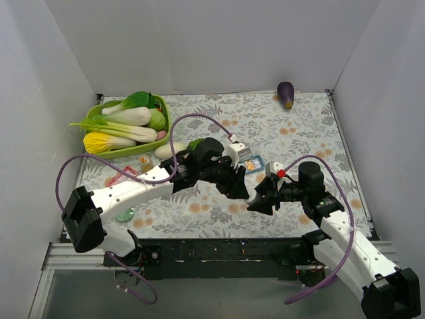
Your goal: Sort the pills into containers
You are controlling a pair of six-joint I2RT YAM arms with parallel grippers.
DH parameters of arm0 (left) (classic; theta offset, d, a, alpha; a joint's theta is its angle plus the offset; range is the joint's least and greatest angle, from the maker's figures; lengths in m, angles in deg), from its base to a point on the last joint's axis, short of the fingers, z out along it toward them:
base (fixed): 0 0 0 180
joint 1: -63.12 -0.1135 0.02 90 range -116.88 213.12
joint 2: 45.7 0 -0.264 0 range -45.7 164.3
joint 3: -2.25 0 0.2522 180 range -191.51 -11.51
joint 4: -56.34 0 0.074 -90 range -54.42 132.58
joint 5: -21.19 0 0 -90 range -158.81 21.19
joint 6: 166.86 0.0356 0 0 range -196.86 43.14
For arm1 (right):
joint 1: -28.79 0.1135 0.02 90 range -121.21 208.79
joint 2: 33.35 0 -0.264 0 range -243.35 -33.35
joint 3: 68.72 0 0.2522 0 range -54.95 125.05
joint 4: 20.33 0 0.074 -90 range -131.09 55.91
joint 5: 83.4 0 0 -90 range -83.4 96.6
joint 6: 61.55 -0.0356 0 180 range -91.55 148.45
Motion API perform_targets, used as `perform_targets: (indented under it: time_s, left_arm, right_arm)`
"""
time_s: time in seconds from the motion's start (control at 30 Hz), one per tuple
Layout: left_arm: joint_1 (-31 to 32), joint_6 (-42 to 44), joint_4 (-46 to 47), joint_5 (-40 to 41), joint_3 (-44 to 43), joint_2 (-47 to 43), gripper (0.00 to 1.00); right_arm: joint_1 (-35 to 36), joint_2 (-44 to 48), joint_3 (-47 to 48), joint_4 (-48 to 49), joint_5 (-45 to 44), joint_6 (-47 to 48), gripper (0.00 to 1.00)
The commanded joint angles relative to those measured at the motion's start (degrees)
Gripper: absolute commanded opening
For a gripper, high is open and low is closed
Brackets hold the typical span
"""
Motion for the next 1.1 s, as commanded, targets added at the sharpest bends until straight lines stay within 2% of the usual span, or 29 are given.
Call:
perform_targets:
  time_s: [0.0, 0.07, 0.23, 0.33, 0.37, 0.4, 0.5, 0.6, 0.67, 0.7, 0.97, 1.03, 1.07]
  left_arm:
    - [0.7, 13.9, 1.9, 1.0, 5.2, -6.1, 0.07]
    - [0.8, 20.1, 3.9, 1.4, 7.5, -9.7, 0.00]
    - [0.9, 29.1, 11.9, 2.4, 15.3, -17.2, 0.00]
    - [0.8, 28.1, 14.7, 4.2, 17.2, -20.1, 0.21]
    - [0.8, 27.1, 15.3, 4.3, 17.3, -20.4, 0.33]
    - [0.8, 24.3, 16.2, 4.5, 17.4, -20.8, 0.57]
    - [0.8, 20.5, 17.3, 4.5, 18.0, -21.4, 0.71]
    - [0.8, 16.3, 19.8, 2.2, 19.4, -21.9, 0.77]
    - [0.8, 13.8, 21.4, 0.4, 20.9, -21.8, 0.93]
    - [0.8, 13.2, 23.6, 0.0, 21.0, -21.5, 0.97]
    - [0.8, 10.2, 26.8, -1.8, 19.5, -15.3, 0.98]
    - [0.8, 8.8, 28.9, -2.9, 19.2, -13.5, 0.95]
    - [0.8, 8.5, 29.4, -3.4, 19.0, -12.9, 0.89]
  right_arm:
    - [0.1, 0.3, 1.6, 4.2, 2.7, -2.8, 0.01]
    - [0.0, 0.3, 0.9, 6.1, 4.6, -4.8, 0.01]
    - [0.1, 0.4, -0.1, 8.7, 7.6, -7.6, 0.01]
    - [0.1, 0.5, -0.5, 8.7, 7.4, -7.7, 0.01]
    - [0.0, 0.6, -0.5, 8.7, 7.3, -7.7, 0.01]
    - [0.0, 0.5, -0.5, 8.8, 7.3, -7.7, 0.01]
    - [0.0, 0.7, -0.7, 9.1, 7.2, -7.7, 0.01]
    - [0.1, 0.9, -0.8, 9.1, 7.2, -7.8, 0.01]
    - [0.1, 0.9, -0.9, 9.1, 7.4, -7.8, 0.01]
    - [0.1, 1.0, -0.9, 9.1, 7.4, -7.8, 0.01]
    - [0.0, 1.1, -0.9, 9.5, 7.3, -8.1, 0.01]
    - [0.1, 1.2, -1.2, 9.7, 7.5, -8.3, 0.01]
    - [0.1, 1.2, -1.1, 9.7, 7.4, -8.3, 0.01]
